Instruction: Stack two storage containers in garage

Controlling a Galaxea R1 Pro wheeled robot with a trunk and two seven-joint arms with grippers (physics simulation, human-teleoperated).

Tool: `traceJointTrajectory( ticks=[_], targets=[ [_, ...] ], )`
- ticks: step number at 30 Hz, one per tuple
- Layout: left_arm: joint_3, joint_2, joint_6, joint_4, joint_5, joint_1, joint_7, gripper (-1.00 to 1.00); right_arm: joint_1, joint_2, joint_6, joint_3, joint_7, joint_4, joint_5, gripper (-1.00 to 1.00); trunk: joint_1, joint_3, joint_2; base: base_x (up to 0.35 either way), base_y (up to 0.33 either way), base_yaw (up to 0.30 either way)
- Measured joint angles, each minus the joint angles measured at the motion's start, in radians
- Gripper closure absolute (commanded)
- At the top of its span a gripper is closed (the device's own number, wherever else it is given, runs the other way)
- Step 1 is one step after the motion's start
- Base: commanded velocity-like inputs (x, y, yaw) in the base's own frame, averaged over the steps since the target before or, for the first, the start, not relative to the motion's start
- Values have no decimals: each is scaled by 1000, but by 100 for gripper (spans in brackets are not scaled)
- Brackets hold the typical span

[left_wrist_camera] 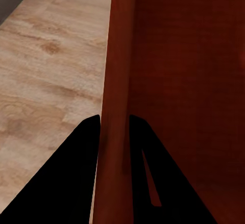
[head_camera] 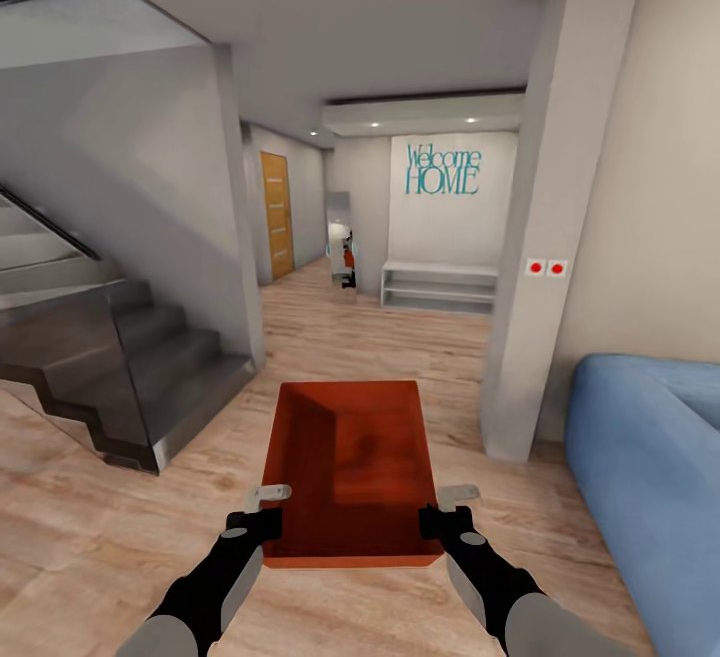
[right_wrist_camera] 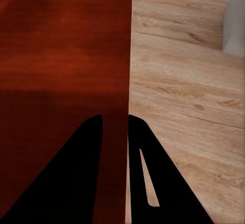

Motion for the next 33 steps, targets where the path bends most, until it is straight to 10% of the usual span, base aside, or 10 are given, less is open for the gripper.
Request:
traceJointTrajectory(
  ticks=[33],
  targets=[
    [0, 0, 0, 0, 0, 0, 0, 100, 0, 0, 0, 0, 0, 0, 0, 100, 0, 0, 0, 325, 0, 0]
  ],
)
